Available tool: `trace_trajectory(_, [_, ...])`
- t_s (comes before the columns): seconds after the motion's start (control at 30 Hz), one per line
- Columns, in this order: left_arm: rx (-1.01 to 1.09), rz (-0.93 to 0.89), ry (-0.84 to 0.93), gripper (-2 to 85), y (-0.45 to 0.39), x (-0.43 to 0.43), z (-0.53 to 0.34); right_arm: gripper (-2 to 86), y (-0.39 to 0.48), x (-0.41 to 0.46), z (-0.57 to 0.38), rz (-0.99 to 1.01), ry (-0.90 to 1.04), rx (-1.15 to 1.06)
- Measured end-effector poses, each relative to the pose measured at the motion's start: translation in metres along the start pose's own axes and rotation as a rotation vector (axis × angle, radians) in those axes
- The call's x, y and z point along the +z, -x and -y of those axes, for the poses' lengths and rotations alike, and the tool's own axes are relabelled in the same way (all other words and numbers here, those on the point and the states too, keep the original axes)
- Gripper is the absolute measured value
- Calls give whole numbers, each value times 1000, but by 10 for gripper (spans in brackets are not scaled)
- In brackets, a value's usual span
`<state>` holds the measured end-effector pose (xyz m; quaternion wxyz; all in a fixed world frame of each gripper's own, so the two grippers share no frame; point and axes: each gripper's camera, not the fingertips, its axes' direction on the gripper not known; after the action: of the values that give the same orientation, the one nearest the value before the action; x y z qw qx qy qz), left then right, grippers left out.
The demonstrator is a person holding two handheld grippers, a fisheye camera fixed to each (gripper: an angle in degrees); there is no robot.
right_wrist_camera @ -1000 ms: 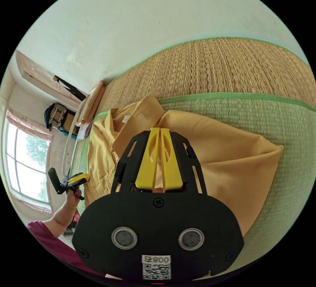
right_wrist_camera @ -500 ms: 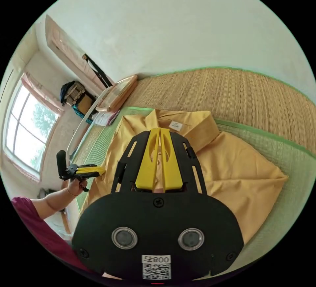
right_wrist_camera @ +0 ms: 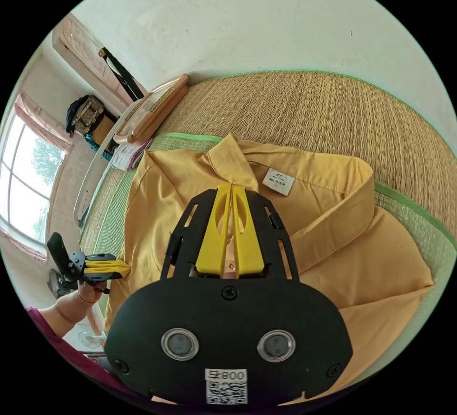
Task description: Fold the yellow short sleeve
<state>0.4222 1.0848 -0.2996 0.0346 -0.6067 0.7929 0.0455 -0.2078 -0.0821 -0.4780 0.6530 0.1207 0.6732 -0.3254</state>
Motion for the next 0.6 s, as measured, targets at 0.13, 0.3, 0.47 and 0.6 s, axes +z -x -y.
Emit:
trace_trajectory(0.13, [-44,-35,-26,2,4,-38,-15,1,-9,-37,-12,75,-49,14])
trace_trajectory(0.3, [-133,-177,-161,3,10,-109,-58,1,-17,-149,-89,234,-158,-42])
trace_trajectory(0.47, [-210,-249,-159,3,-12,-180,-129,1,-24,-257,-225,284,-189,-8])
trace_trajectory(0.6, [-250,-280,-130,3,-43,-228,-181,1,-13,-354,-354,288,-195,100])
